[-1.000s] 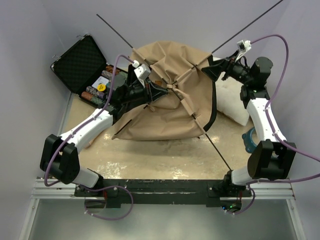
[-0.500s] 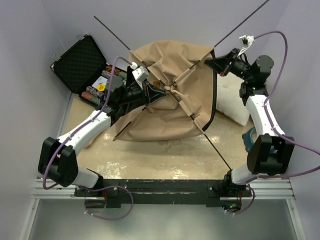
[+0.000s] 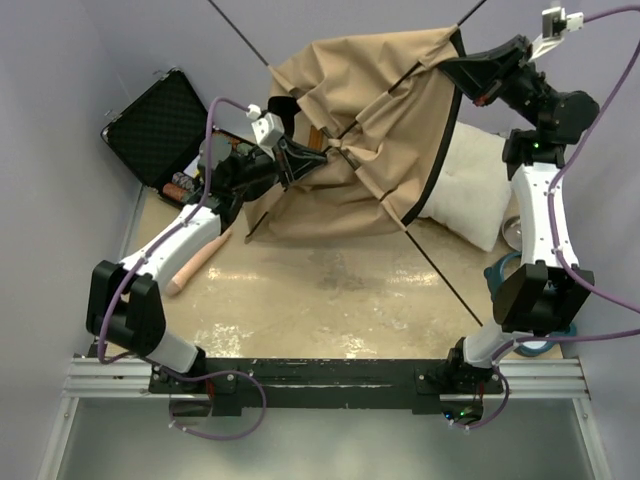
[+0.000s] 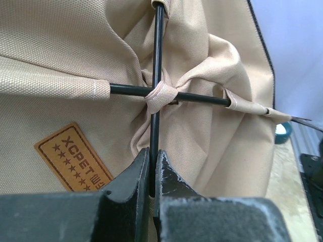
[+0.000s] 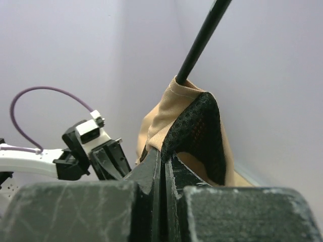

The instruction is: Set up the pet tent

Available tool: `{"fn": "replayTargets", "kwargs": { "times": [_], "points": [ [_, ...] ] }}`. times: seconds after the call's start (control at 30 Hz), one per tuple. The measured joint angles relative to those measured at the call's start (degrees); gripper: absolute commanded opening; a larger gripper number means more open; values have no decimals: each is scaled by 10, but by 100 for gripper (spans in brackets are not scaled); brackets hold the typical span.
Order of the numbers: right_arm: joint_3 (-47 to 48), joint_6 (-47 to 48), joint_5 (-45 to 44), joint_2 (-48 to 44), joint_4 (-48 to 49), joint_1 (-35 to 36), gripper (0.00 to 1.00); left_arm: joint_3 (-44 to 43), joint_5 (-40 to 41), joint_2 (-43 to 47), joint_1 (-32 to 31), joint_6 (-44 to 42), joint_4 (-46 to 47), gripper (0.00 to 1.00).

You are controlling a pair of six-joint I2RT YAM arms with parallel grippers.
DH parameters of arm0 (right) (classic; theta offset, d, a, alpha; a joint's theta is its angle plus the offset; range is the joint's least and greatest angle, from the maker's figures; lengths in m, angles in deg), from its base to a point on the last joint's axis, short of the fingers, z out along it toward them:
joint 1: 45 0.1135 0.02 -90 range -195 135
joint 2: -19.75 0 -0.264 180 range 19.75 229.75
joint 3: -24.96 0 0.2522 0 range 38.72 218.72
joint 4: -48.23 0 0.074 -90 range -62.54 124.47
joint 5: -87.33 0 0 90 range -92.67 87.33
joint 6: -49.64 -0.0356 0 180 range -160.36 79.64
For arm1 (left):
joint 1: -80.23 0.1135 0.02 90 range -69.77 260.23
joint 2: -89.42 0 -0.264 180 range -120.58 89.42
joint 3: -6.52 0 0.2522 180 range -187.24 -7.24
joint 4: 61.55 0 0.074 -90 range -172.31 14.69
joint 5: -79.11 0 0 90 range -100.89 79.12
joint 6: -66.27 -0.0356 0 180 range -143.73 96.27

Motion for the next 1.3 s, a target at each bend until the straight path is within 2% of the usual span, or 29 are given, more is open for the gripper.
{"fn": "replayTargets", "kwargs": {
  "times": [0.1,0.17,0.27,0.3,0.4,0.47,0.57,0.77,0.97,1.1,1.23,1.3],
  "points": [
    [46,-14,-3,4,11,-3,0,-35,-7,-43,-2,15,62,15],
    [69,-14,-5,4,12,-3,0,-65,-12,-79,-8,22,94,34],
    [91,7,-18,4,7,-5,0,-109,-15,-137,-16,36,108,51],
    [97,21,-23,3,1,-6,0,-118,-14,-155,-16,42,109,64],
    [115,73,-46,2,-36,-10,0,-123,-12,-187,-12,53,97,76],
    [125,105,-59,3,-60,-10,0,-121,-12,-189,-4,56,85,80],
    [137,151,-80,3,-80,-9,0,-93,-10,-159,13,53,76,81],
    [158,231,-106,7,-109,16,0,21,-2,-25,53,31,36,77],
    [174,275,-124,23,-119,57,0,55,1,84,53,-28,-35,63],
    [200,289,-136,54,-118,76,0,56,5,94,47,-43,-56,59],
    [204,303,-138,78,-114,93,0,53,34,59,5,-59,-62,47],
    [212,310,-137,92,-114,101,0,28,51,15,-22,-63,-58,37]
  ]
}}
